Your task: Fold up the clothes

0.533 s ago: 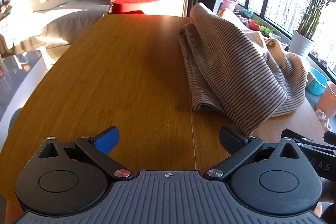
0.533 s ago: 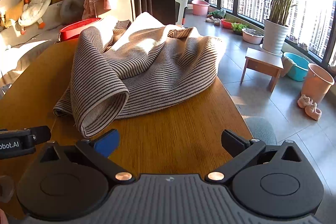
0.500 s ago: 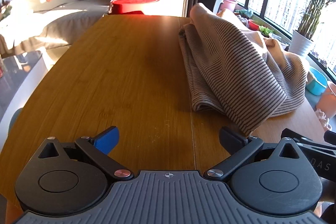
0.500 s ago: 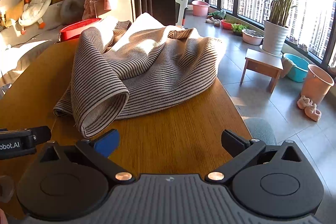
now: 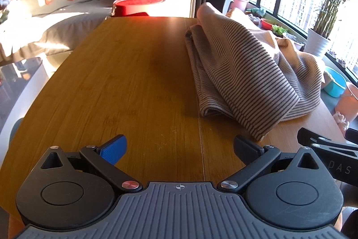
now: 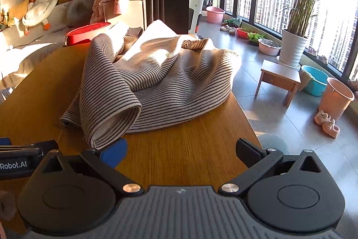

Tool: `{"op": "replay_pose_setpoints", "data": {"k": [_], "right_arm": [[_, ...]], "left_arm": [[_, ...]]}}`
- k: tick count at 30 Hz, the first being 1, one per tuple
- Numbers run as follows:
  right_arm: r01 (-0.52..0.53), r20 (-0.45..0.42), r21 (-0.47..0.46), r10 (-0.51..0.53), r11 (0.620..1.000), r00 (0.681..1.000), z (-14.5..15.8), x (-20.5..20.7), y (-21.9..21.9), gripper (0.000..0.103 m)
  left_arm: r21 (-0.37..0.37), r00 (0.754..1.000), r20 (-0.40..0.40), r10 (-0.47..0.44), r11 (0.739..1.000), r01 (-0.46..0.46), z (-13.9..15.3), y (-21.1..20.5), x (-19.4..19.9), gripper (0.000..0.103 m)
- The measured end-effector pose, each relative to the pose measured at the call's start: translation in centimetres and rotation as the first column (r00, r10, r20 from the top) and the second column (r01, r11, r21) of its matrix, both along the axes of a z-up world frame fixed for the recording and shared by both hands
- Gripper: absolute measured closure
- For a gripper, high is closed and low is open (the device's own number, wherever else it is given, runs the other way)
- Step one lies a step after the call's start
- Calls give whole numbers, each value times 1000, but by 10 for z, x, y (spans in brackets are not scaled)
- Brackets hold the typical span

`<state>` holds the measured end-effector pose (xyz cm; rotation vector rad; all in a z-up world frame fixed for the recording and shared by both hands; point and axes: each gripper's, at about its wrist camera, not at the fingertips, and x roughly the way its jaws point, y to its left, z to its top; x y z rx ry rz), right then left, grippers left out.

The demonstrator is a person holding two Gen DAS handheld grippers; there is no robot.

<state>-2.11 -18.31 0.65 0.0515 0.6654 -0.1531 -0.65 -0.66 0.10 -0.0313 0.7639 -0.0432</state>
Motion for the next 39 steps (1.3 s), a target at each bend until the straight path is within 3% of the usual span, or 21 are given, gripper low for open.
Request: {"op": "replay_pose_setpoints", "data": {"k": [39], "right_arm": [[-4,-24,1,4,1000,1000,-4,2,0,0]], "left_arm": [[0,1000,-24,1,1000,-1,-3,-1,0,0]]}}
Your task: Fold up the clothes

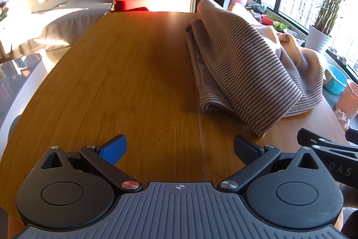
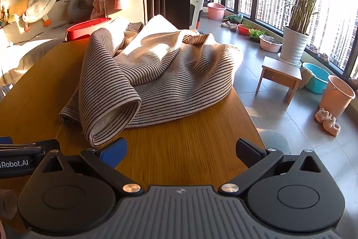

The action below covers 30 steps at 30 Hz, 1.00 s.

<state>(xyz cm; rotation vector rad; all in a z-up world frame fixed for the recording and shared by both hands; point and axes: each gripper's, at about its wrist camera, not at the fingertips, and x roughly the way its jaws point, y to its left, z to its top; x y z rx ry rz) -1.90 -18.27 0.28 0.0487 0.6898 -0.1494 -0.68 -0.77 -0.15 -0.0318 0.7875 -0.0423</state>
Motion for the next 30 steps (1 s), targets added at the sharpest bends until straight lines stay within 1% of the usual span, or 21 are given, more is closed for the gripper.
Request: {"op": "replay_pose_setpoints", "data": {"k": [18,30], "right_arm": [[-3,-7,-1,3,1000,1000,0,1,-1,0],[-9,-19,-3,9,1000,1000,-4,5,-4,0]], "left_arm": [[-1,1000,-6,-2,1000,2,0,-1,0,0],[-3,1000,-25,1,1000,-1,-6,0,6,0]]}}
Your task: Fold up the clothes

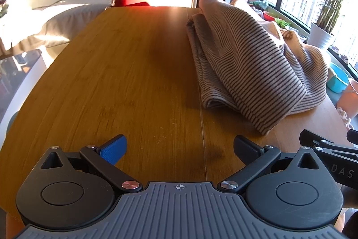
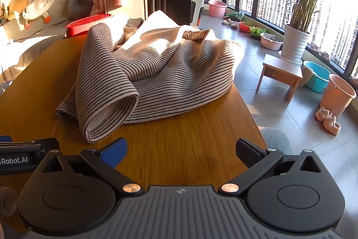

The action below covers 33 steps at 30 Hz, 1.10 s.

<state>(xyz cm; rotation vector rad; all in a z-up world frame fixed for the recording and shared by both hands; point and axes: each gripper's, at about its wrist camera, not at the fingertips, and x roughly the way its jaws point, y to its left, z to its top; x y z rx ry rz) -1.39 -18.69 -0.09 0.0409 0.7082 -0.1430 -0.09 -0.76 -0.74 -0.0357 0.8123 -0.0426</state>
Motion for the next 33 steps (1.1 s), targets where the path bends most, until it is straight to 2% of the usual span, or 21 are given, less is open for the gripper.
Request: {"op": "replay_pose_setpoints", "data": {"k": [5,9,10,13,15,18,19,23,24,25,26,33], "right_arm": [[-19,16,-18,19,1000,1000,7,10,-8,0],[-42,115,45,37,998,993,30,35,-29,0],[-52,135,59,44,997,990,35,45,-34,0],[-93,153,23,88,995,984,39,83,-41,0],[-118,148,-22,119,993,982,38,110,-41,0],[-192,163,-24,194,981,967,34,147,-34,0],[-217,159,-12,217,976,963,31,159,-31,0],[-288,-4,179,294,941,956,-2,203,-19,0],[-281,25,123,280,952,960,-7,197,-11,0],[-297,18,80,297,951,955,-11,191,-1,0],[-316,19,75,315,946,949,-11,186,4,0],[-428,8,169,433,888,901,-4,118,26,0]], "left_arm": [[-33,998,5,-64,997,65,9,-2,15,0],[-96,991,70,-113,988,119,30,0,34,0],[-107,988,91,-124,985,133,36,0,38,0],[-129,978,136,-156,976,174,49,-2,55,0],[-145,975,147,-170,971,191,53,-3,66,0],[-168,973,156,-171,966,197,55,0,81,0],[-175,974,159,-164,966,192,56,3,86,0],[-207,982,143,-121,967,149,53,19,105,0],[-218,984,137,-113,966,141,52,24,108,0],[-227,986,132,-107,965,135,51,29,111,0],[-231,986,128,-106,964,133,50,33,113,0],[-249,983,123,-136,955,164,46,40,107,0]]}}
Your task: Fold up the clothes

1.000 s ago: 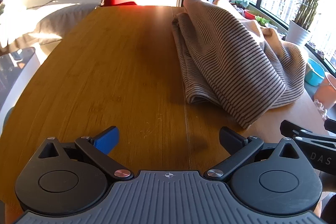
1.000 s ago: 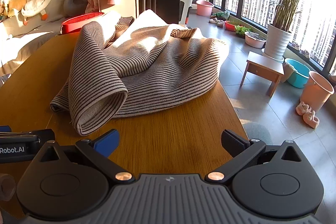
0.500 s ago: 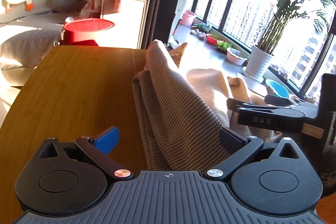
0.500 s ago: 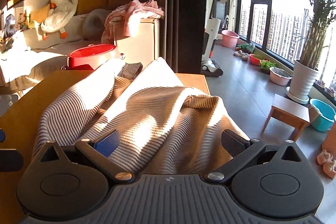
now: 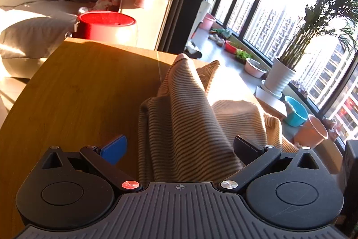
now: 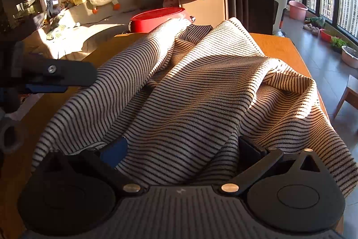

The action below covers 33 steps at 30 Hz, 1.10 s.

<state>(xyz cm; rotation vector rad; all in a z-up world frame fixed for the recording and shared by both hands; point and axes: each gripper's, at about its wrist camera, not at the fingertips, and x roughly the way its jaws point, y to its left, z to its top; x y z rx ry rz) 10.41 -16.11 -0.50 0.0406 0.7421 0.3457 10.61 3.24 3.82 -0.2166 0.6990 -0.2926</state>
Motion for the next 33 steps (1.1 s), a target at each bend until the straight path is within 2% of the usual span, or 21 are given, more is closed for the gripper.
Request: {"op": "replay_pose_setpoints", "data": {"k": [2,7,11,13,15,18,22,25,27,29,30,33], "right_arm": [[-29,-14,44,30,999,999,3,-29,8,0],[-5,-43,106,9,994,999,7,-80,24,0],[-37,-67,125,45,991,997,10,-91,22,0],[-65,-72,112,73,992,995,10,-90,20,0],[-99,-70,76,104,992,992,11,-91,22,0],[-125,-32,0,124,992,992,11,-98,29,0],[-76,43,-68,79,995,996,22,-104,17,1],[22,161,-161,5,987,987,35,-109,7,14],[82,240,-204,-31,976,970,45,-108,1,36],[119,292,-226,-50,967,955,51,-102,-3,42],[100,290,-220,-32,970,956,54,-95,-4,42],[-73,269,-212,130,975,954,53,-103,3,42]], "left_arm": [[11,1000,-9,-24,1000,25,-3,-2,-6,0],[17,995,-57,-83,996,84,-13,-6,-16,0],[18,996,-13,-84,996,84,-4,-2,-22,0],[24,996,21,-89,996,88,3,-2,-24,0],[49,994,22,-111,993,110,1,-6,-22,0],[89,992,-27,-119,989,121,-12,-11,-15,0],[87,994,-59,-95,991,100,-27,-1,-10,0],[64,998,-42,-55,996,58,-25,8,-8,0],[55,999,-29,-21,998,22,-24,15,-5,0],[96,997,14,69,993,-70,-19,26,0,0],[111,995,27,96,989,-98,-17,32,2,0],[114,991,18,136,984,-137,-9,50,8,0]]}}
